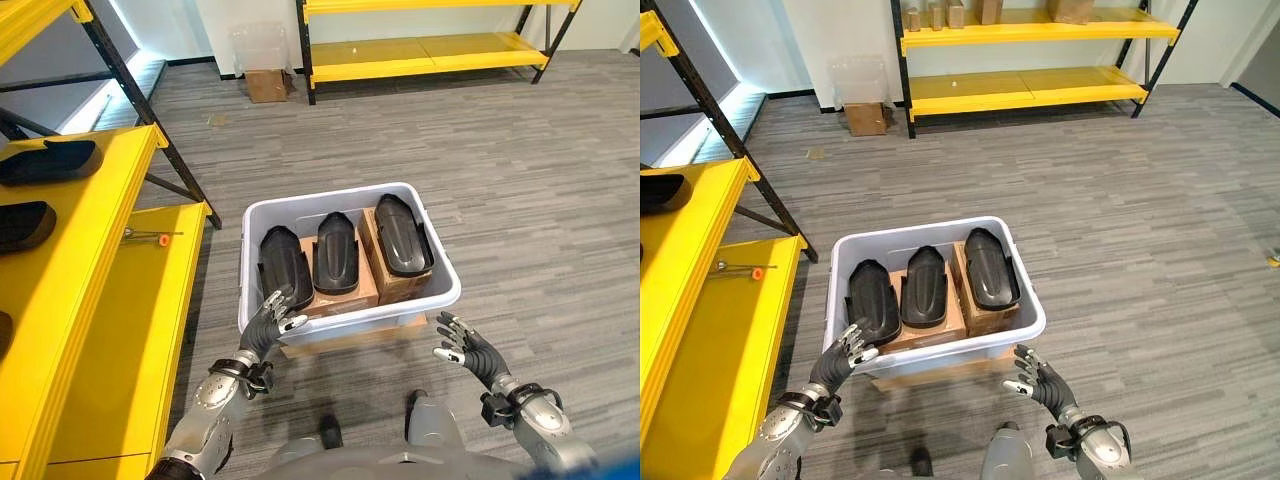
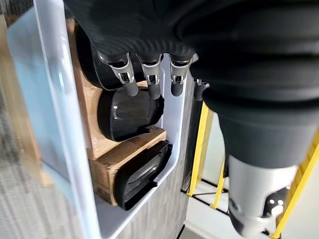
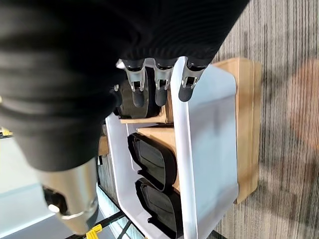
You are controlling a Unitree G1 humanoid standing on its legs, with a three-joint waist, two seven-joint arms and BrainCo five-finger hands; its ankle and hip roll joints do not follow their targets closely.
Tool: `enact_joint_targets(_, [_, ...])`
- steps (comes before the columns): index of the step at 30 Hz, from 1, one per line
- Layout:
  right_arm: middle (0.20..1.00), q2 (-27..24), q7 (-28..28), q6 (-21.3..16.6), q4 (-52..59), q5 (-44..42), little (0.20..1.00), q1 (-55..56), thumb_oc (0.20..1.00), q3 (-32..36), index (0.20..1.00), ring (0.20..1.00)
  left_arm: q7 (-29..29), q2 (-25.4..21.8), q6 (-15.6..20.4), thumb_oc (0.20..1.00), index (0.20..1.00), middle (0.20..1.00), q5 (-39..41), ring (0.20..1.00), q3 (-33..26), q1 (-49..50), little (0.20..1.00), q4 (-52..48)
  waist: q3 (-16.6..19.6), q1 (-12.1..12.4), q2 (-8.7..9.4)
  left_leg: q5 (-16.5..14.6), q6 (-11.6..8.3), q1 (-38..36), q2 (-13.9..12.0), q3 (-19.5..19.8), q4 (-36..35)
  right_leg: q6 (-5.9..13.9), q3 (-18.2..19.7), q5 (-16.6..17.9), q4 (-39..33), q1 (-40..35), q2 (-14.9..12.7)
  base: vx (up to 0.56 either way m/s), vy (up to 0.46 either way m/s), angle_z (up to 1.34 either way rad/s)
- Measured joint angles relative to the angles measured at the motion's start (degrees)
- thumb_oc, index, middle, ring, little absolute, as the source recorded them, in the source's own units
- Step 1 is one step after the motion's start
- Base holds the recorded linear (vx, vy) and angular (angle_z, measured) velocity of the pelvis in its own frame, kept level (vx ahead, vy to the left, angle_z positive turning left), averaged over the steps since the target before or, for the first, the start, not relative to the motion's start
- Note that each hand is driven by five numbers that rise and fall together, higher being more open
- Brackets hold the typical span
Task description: Move parts from the plastic box to the shelf.
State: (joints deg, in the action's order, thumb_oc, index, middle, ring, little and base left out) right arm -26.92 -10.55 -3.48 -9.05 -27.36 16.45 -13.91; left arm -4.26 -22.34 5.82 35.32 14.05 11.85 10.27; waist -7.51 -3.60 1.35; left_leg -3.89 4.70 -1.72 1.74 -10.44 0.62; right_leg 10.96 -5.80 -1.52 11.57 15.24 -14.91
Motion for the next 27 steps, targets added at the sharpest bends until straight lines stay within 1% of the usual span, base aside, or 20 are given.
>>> enact_joint_targets(1, [1.0, 0.0, 0.1, -0.1, 0.9, 0.0, 1.0, -0.2, 1.0, -0.1, 1.0, 1.0, -0.1, -0.8, 0.0, 1.0, 1.0, 1.0, 0.0, 1.0, 0.2, 0.3, 1.0, 0.1, -0.2, -0.6, 0.21, 0.0, -0.28, -0.8, -0.2, 0.6, -0.5, 0.27, 0.7, 1.7, -4.2, -0.3, -0.7, 0.22, -0.222, 0.2])
enact_joint_targets(2, [1.0, 0.0, -0.1, -0.2, 0.9, 0.0, 1.0, -0.3, 1.0, -0.4, 1.0, 1.0, -0.3, -1.0, -0.1, 1.0, 1.0, 1.0, 0.0, 1.0, 0.6, 0.6, 1.0, 0.3, 0.0, -1.0, 0.96, 0.5, -2.28, -2.9, -0.5, 1.2, -1.5, -0.24, 0.5, 3.3, -6.4, -1.8, -0.8, 0.13, -0.117, 0.34])
enact_joint_targets(3, [1.0, 0.1, -0.2, -0.1, 1.0, 0.0, 1.0, 0.0, 1.0, -0.9, 1.0, 1.0, -0.4, -1.1, -0.1, 1.0, 1.0, 1.0, 0.0, 1.0, 0.8, 1.2, 1.0, 0.3, 0.2, -1.5, 1.93, 0.3, -3.27, -4.9, -0.9, 1.7, -2.5, -0.36, 0.4, 4.0, -8.6, -5.0, -0.4, 0.14, -0.169, 0.42])
enact_joint_targets(4, [1.0, 0.0, -0.4, -0.1, 0.8, 0.0, 1.0, 0.7, 1.0, -0.9, 1.0, 1.0, -0.5, -0.1, -0.1, 1.0, 1.0, 1.0, 0.0, 1.0, 1.1, 2.0, 1.0, 0.2, 1.3, -1.6, 2.36, -0.1, -4.74, -7.4, -2.1, 2.5, -3.5, -2.16, 0.1, 9.4, -9.7, -7.6, 0.7, 0.11, -0.182, 0.41])
enact_joint_targets(5, [1.0, -0.6, -0.4, -0.1, 0.5, 0.0, 1.0, 0.9, 1.0, -0.3, 1.0, 1.0, -0.6, 1.0, -0.1, 1.0, 1.0, 1.0, 0.0, 1.0, 1.8, 2.5, 1.0, 0.2, 2.2, -1.5, 1.15, -0.6, -5.58, -7.5, -4.3, 2.8, -3.6, -3.21, -0.8, 8.2, -9.3, -7.8, 2.7, 0.14, -0.227, 0.25])
enact_joint_targets(6, [1.0, -1.3, -0.4, -0.1, 0.6, -0.1, 1.0, 0.8, 1.0, 0.3, 1.0, 1.0, -0.9, 2.1, -0.1, 1.0, 1.0, 1.0, 0.0, 1.0, 1.9, 3.2, 1.0, -0.6, 3.4, -1.2, -0.59, -0.6, -6.21, -7.1, -6.8, 2.8, -3.4, -3.91, -1.5, 7.8, -9.8, -8.0, 5.4, 0.06, -0.109, 0.01])
enact_joint_targets(8, [1.0, -1.4, -0.3, -0.1, 0.6, -0.2, 1.0, -0.2, 1.0, 1.0, 1.0, 1.0, -0.8, 2.7, -0.1, 1.0, 1.0, 1.0, 0.1, 1.0, 1.9, 2.6, 1.0, -0.5, 3.5, -0.5, -1.54, 0.5, -6.79, -7.0, -8.6, 2.4, -2.8, -5.68, -2.8, 8.2, -10.5, -8.5, 7.3, 0.07, -0.145, 0.0])
enact_joint_targets(9, [1.0, -1.5, -0.3, -0.2, 0.5, -0.3, 1.0, -0.6, 1.0, 1.3, 1.0, 1.0, -0.9, 2.9, -0.1, 1.0, 1.0, 1.0, 0.1, 1.0, 1.9, 2.3, 1.0, -0.5, 3.4, -0.6, -1.44, 1.3, -7.09, -6.7, -9.3, 2.2, -2.2, -5.99, -3.2, 7.8, -10.6, -9.0, 8.0, 0.1, -0.215, 0.27])
enact_joint_targets(10, [1.0, -1.5, -0.3, -0.3, 0.1, -0.5, 1.0, -0.7, 1.0, 1.8, 1.0, 1.0, -0.9, 3.1, -0.1, 1.0, 1.0, 1.0, 0.1, 1.0, 2.1, 1.4, 1.0, -0.5, 3.3, -0.9, -1.4, 1.9, -7.96, -6.1, -10.5, 2.2, -1.2, -6.7, -4.4, 6.9, -10.9, -10.0, 8.8, 0.05, -0.119, 0.33])
enact_joint_targets(12, [1.0, -1.6, -0.3, -0.3, 0.1, -0.5, 1.0, -0.8, 1.0, 2.1, 1.0, 1.0, -0.9, 3.2, 0.0, 1.0, 1.0, 1.0, 0.1, 1.0, 2.3, 0.7, 1.0, -0.5, 3.3, -0.6, -1.28, 2.2, -8.18, -6.1, -11.3, 2.0, -1.2, -7.16, -5.1, 6.1, -11.1, -10.4, 9.5, 0.03, -0.068, 0.22])
enact_joint_targets(15, [1.0, -1.9, -0.3, -0.3, 0.1, -0.5, 1.0, -0.9, 1.0, 2.3, 1.0, 1.0, -0.9, 3.2, -0.1, 1.0, 1.0, 1.0, 0.2, 1.0, 2.4, 0.3, 1.0, -0.5, 2.9, -0.7, -2.03, 2.3, -8.09, -5.5, -12.4, 1.7, -1.5, -7.68, -6.1, 5.6, -11.1, -10.3, 10.5, 0.04, -0.075, 0.13])
enact_joint_targets(17, [1.0, -2.5, -0.3, -0.3, 0.1, -0.5, 1.0, -0.7, 1.0, 2.2, 1.0, 1.0, -0.9, 3.1, -0.1, 1.0, 1.0, 1.0, 0.2, 1.0, 2.9, 0.4, 1.0, -0.5, 2.7, -0.6, -2.31, 2.2, -8.15, -5.3, -12.6, 1.7, -1.6, -7.68, -6.3, 5.6, -11.0, -10.0, 10.6, 0.05, -0.088, 0.07])
enact_joint_targets(20, [1.0, -3.0, -0.3, -0.3, 0.1, -0.5, 1.0, -0.7, 1.0, 2.7, 1.0, 1.0, -0.9, 3.2, -0.1, 1.0, 1.0, 1.0, 0.2, 1.0, 3.1, 0.3, 1.0, -0.5, 2.1, -0.6, -2.91, 0.9, -8.43, -5.3, -12.8, 1.6, -2.1, -7.77, -6.5, 5.5, -10.3, -9.5, 10.7, 0.03, -0.049, 0.06])
enact_joint_targets(22, [1.0, -3.0, -0.3, -0.3, 0.1, -0.5, 1.0, -0.7, 1.0, 2.7, 1.0, 1.0, -0.9, 3.1, -0.1, 1.0, 1.0, 1.0, 0.2, 1.0, 3.1, 0.3, 1.0, -0.5, 1.8, -0.5, -3.18, -0.3, -7.9, -5.2, -12.8, 1.6, -2.6, -7.89, -6.5, 5.4, -9.1, -8.6, 10.5, 0.02, -0.048, 0.01])
enact_joint_targets(23, [1.0, -3.0, -0.4, -0.3, 0.1, -0.5, 1.0, -0.7, 1.0, 2.6, 1.0, 1.0, -0.9, 2.9, -0.1, 1.0, 1.0, 1.0, 0.2, 1.0, 3.0, 0.4, 1.0, -0.5, 1.7, -0.4, -2.96, -0.4, -8.06, -4.8, -12.8, 1.6, -2.7, -8.01, -6.3, 5.2, -8.1, -7.7, 10.0, 0.01, -0.05, 0.03])
enact_joint_targets(24, [1.0, -3.1, -0.4, -0.3, 0.1, -0.5, 1.0, -0.5, 1.0, 2.7, 1.0, 1.0, -0.9, 2.7, -0.1, 1.0, 1.0, 1.0, 0.2, 1.0, 3.0, 0.6, 1.0, -0.5, 1.7, -0.5, -2.7, -0.5, -8.11, -3.8, -12.1, 1.7, -2.6, -7.87, -6.3, 4.6, -6.4, -6.3, 8.9, 0.0, -0.062, 0.04])
enact_joint_targets(27, [1.0, -3.1, -0.4, -0.3, 0.1, -0.5, 1.0, -0.3, 1.0, 2.6, 1.0, 1.0, -0.9, 2.7, -0.1, 1.0, 1.0, 1.0, 0.2, 1.0, 3.0, 0.6, 1.0, -0.5, 1.7, -0.6, -2.66, -0.5, -8.03, -3.3, -11.7, 2.0, -2.3, -7.84, -6.1, 4.0, -4.9, -5.3, 8.3, -0.04, -0.1, 0.08])
